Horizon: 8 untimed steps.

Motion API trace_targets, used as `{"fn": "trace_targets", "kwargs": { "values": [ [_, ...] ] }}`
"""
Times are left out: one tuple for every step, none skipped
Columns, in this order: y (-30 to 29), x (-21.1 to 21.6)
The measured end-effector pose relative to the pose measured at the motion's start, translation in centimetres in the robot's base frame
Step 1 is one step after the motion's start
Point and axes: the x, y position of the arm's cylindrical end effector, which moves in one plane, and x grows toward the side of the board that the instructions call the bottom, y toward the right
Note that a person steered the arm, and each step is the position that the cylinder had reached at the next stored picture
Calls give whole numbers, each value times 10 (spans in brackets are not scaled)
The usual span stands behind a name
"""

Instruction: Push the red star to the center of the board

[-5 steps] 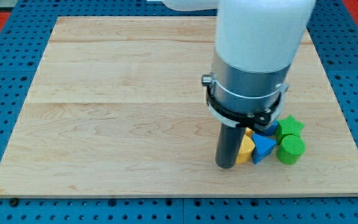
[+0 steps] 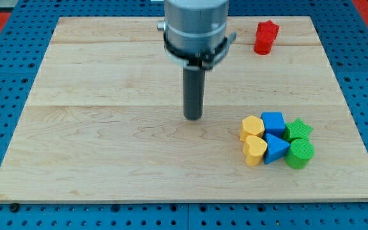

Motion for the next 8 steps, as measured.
{"fn": "trace_targets", "kwargs": {
  "values": [
    [77, -28],
    [173, -50],
    [246, -97],
    [275, -174],
    [261, -236],
    [232, -240],
    [208, -234],
    [175, -224]
  ]
}}
